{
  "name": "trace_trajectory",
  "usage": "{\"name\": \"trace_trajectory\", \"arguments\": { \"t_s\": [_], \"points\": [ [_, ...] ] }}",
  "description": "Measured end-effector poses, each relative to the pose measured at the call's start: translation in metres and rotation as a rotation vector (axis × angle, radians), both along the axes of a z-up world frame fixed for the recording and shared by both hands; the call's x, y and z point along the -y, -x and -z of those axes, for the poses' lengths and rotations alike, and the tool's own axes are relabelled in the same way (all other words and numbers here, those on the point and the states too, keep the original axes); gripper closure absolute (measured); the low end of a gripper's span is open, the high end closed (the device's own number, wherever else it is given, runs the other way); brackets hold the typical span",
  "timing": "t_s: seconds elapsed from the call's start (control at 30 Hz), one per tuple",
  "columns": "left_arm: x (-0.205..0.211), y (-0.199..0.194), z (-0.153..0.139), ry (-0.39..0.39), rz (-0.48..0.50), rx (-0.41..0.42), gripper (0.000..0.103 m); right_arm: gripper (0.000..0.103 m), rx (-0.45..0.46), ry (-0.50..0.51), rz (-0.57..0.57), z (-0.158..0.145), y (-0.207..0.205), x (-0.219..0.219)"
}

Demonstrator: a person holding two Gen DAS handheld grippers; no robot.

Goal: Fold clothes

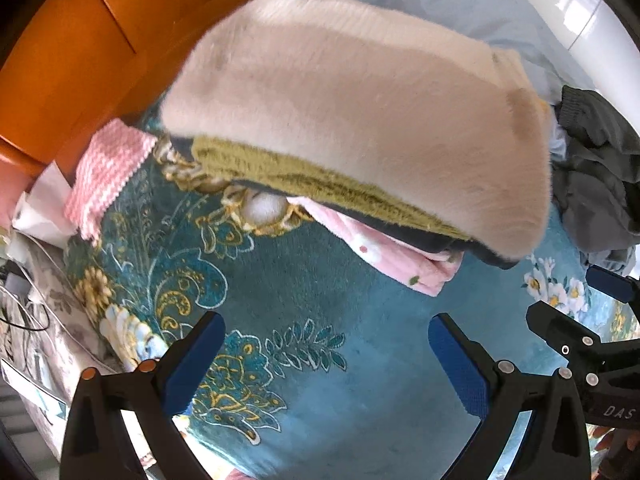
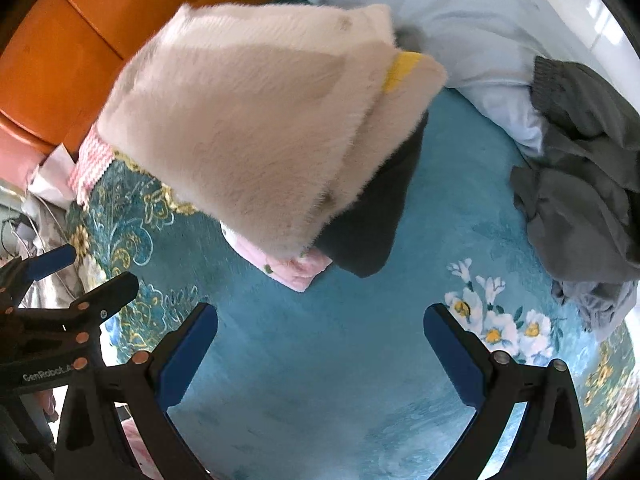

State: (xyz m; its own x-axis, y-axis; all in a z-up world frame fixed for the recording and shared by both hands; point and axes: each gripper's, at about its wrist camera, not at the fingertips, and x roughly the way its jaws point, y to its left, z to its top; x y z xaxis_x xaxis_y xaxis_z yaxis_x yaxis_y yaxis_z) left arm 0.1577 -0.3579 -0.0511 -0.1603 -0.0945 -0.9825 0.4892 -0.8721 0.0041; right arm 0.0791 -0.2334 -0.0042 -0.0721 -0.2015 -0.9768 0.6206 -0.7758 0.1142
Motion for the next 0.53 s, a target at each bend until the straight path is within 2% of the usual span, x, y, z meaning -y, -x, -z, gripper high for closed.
{"name": "trace_trajectory", "arguments": {
  "t_s": [0.27,0.53],
  "points": [
    [0.016,0.004,0.016,-0.039,-0.022,0.008,0.0,0.0,0.0,-0.068,-0.054,0.008,-0.002,0.022],
    [0.027,0.007,0.026,-0.083,-0.028,-0.005,0.0,0.0,0.021,-0.127,-0.063,0.014,-0.003,0.034]
  ]
}}
